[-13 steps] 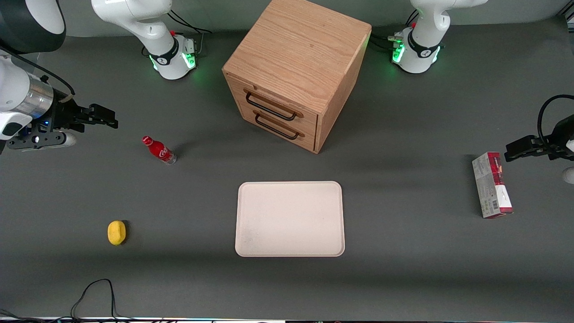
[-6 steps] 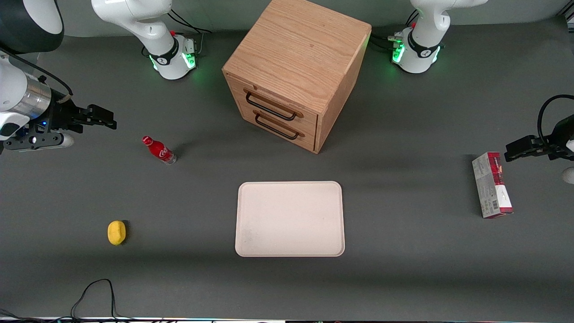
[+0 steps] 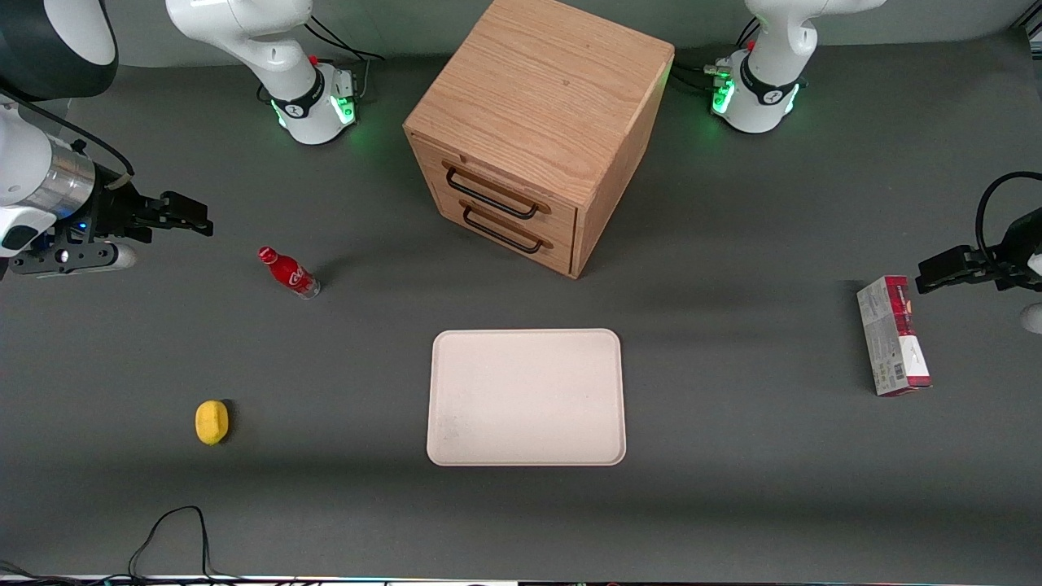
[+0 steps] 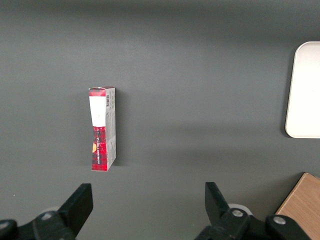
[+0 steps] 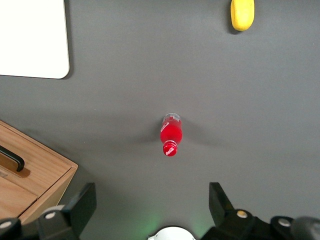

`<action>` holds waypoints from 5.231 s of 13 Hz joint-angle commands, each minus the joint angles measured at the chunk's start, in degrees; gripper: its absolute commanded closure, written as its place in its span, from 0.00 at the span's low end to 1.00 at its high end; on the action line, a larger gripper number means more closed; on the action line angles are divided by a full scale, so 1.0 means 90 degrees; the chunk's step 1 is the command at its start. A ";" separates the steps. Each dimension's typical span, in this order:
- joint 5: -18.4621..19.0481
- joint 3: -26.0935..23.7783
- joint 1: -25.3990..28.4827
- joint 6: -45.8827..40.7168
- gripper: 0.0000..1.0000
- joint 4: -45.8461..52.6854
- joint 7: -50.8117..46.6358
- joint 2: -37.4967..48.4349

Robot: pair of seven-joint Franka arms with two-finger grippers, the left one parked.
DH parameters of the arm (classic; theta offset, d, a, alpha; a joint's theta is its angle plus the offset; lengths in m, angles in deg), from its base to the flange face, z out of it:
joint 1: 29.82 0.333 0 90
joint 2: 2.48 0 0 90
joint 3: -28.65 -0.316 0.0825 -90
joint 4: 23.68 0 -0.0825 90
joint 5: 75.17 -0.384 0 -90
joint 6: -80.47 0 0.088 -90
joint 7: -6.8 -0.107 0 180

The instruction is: Place coke bottle on tray

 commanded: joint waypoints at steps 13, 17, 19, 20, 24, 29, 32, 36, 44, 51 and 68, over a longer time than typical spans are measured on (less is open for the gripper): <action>0.0231 0.0001 0.0066 0.0060 0.00 -0.0679 0.0077 0.0592; 0.0231 0.0010 0.0095 0.1405 0.00 -0.2318 0.0077 0.0886; 0.0231 0.0010 0.0095 0.2214 0.00 -0.3021 0.0077 0.0896; 0.0231 0.0001 0.0105 0.2615 0.00 -0.3334 0.0077 0.0886; 0.0241 0.0010 0.0105 0.3827 0.00 -0.4380 0.0145 0.0876; 0.0251 0.0010 0.0095 0.4347 0.00 -0.4734 0.0263 0.0798; 0.0251 0.0020 0.0095 0.4454 0.00 -0.4734 0.0272 0.0739; 0.0261 0.0020 0.0095 0.4464 0.09 -0.4744 0.0272 0.0720; 0.0456 0.0040 0.0085 0.4601 0.72 -0.4753 0.0272 0.0583; 0.0446 0.0059 0.0075 0.4291 1.00 -0.4404 0.0263 0.0622; 0.0095 -0.0359 0.0388 -0.1716 1.00 0.5042 -0.1646 -0.3707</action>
